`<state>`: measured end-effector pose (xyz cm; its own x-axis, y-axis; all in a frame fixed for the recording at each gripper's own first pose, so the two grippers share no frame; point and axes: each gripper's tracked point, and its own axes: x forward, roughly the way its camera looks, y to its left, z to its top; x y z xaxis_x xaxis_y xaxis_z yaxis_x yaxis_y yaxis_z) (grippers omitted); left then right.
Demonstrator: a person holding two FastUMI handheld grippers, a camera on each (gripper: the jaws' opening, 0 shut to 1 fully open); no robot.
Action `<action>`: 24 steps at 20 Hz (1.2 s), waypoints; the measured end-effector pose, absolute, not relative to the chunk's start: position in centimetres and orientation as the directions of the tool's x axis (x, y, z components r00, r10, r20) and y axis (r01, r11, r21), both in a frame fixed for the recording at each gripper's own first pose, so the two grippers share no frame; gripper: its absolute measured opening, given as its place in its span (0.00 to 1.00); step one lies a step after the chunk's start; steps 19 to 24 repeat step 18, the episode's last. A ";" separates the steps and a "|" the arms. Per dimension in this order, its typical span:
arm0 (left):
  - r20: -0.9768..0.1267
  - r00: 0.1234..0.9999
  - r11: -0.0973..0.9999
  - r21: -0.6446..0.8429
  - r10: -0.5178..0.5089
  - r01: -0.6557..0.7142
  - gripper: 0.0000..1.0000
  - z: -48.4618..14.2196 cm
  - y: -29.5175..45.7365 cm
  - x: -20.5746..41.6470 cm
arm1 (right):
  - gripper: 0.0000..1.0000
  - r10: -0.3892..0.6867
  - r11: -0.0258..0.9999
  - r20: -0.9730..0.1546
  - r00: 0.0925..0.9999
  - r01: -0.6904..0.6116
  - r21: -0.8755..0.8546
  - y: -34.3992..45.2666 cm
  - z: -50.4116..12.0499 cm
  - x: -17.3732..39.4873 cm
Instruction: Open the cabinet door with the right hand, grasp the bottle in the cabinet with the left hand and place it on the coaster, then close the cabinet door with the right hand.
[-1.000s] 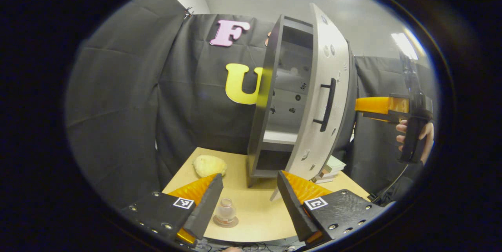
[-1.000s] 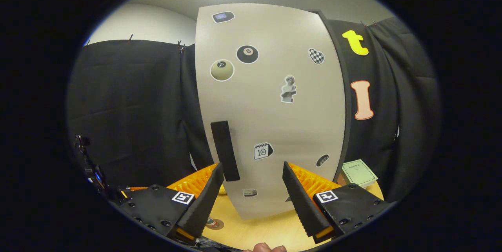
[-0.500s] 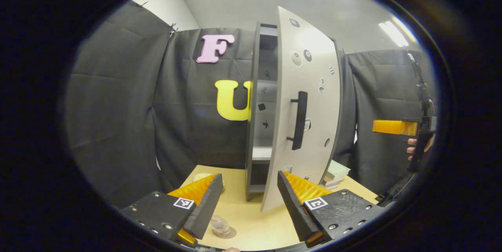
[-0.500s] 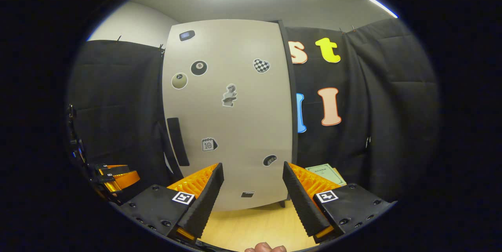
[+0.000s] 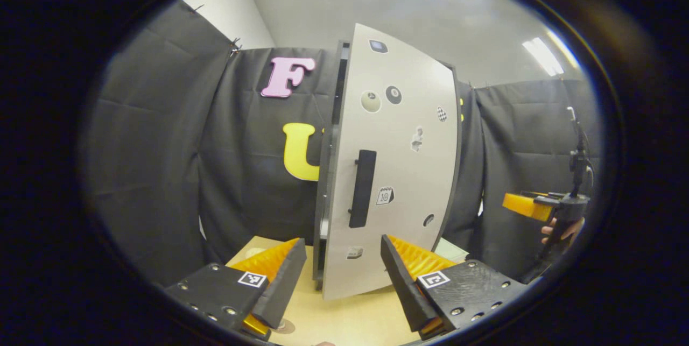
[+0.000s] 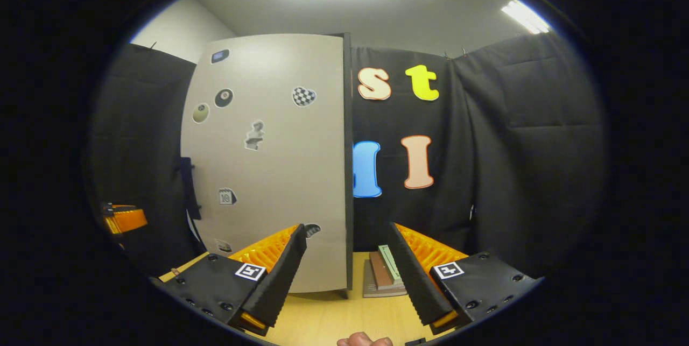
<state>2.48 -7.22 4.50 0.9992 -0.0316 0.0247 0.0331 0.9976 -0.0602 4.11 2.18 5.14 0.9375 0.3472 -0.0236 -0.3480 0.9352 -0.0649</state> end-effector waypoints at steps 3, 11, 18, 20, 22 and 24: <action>0.069 0.998 0.998 -0.058 0.012 -0.008 0.83 6.0 -6.6 1.0 | 0.97 0.326 0.944 -0.080 0.942 -0.328 -0.027 1.9 3.7 6.6; 0.039 0.994 0.993 -0.063 0.104 -0.102 0.83 7.1 -6.6 -0.4 | 0.98 0.396 0.908 -0.069 0.916 -0.401 -0.119 2.5 2.8 7.6; 0.026 0.993 0.989 -0.100 0.113 -0.109 0.86 6.3 -12.1 2.1 | 0.98 0.443 0.890 -0.036 0.896 -0.444 -0.107 1.1 3.9 8.5; 0.026 0.993 0.989 -0.100 0.113 -0.109 0.86 6.3 -12.1 2.1 | 0.98 0.443 0.890 -0.036 0.896 -0.444 -0.107 1.1 3.9 8.5; 0.026 0.993 0.989 -0.100 0.113 -0.109 0.86 6.3 -12.1 2.1 | 0.98 0.443 0.890 -0.036 0.896 -0.444 -0.107 1.1 3.9 8.5; 0.026 0.993 0.989 -0.100 0.113 -0.109 0.86 6.3 -12.1 2.1 | 0.98 0.443 0.890 -0.036 0.896 -0.444 -0.107 1.1 3.9 8.5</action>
